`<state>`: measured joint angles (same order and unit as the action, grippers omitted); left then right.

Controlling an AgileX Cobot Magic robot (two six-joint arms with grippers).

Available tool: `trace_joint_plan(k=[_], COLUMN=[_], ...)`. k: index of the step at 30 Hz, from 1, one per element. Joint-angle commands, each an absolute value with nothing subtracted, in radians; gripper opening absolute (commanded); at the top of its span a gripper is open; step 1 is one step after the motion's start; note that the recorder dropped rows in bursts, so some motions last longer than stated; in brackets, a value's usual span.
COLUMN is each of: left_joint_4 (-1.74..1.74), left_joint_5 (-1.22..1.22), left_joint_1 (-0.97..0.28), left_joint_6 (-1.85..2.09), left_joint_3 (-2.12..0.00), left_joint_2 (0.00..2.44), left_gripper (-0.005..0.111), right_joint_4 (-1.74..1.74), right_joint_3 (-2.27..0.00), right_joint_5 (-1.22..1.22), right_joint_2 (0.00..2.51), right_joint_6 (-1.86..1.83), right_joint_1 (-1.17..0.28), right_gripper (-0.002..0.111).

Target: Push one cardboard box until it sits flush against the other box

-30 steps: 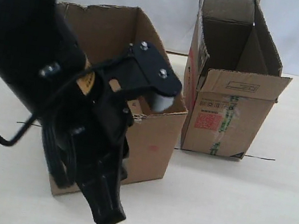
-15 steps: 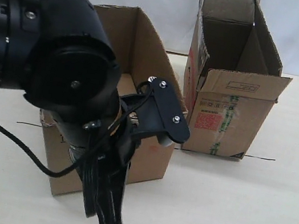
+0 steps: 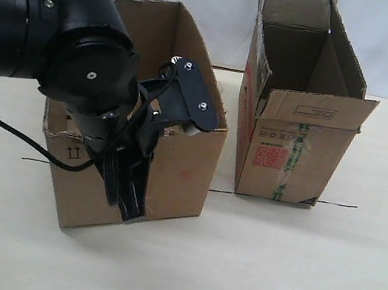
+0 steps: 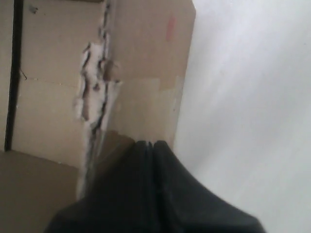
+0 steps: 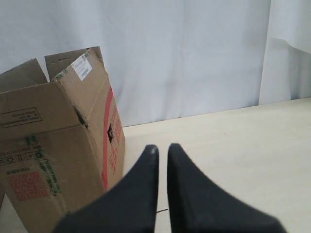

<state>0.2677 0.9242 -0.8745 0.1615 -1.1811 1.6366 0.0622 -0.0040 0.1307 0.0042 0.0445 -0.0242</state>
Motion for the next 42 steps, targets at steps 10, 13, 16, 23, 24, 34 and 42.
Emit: trace_joint_plan(k=[10,13,16,23,24,34,42], left_joint_4=[0.302,0.328,0.357,0.366,0.364,0.348,0.37], left_joint_5=[0.743,0.711,0.699,0.651,0.648,0.672,0.652], left_joint_1=[-0.757,-0.752,-0.752,-0.714,-0.708,-0.733,-0.588], left_joint_6=[0.186,0.186,0.186,0.158,0.153,0.123,-0.169], left_joint_3=[-1.19,-1.19,-1.19,-1.19,-1.19,-1.19,-1.188], left_joint_2=[1.678,1.684,1.684,1.684,1.684,1.607,1.213], left_gripper=[0.0,0.0,0.0,0.0,0.0,0.0,0.0], right_joint_4=[0.063,0.063,0.063,0.063,0.063,0.063,0.063], right_joint_3=[0.0,0.0,0.0,0.0,0.0,0.0,0.0], right_joint_5=[0.131,0.131,0.131,0.131,0.131,0.131,0.131], right_joint_2=[0.0,0.0,0.0,0.0,0.0,0.0,0.0], right_joint_6=[0.037,0.037,0.037,0.037,0.037,0.037,0.037], right_joint_1=[-0.025,-0.025,-0.025,-0.025,-0.025,-0.025,-0.025], right_gripper=[0.005,0.005,0.005,0.005,0.005,0.005,0.005])
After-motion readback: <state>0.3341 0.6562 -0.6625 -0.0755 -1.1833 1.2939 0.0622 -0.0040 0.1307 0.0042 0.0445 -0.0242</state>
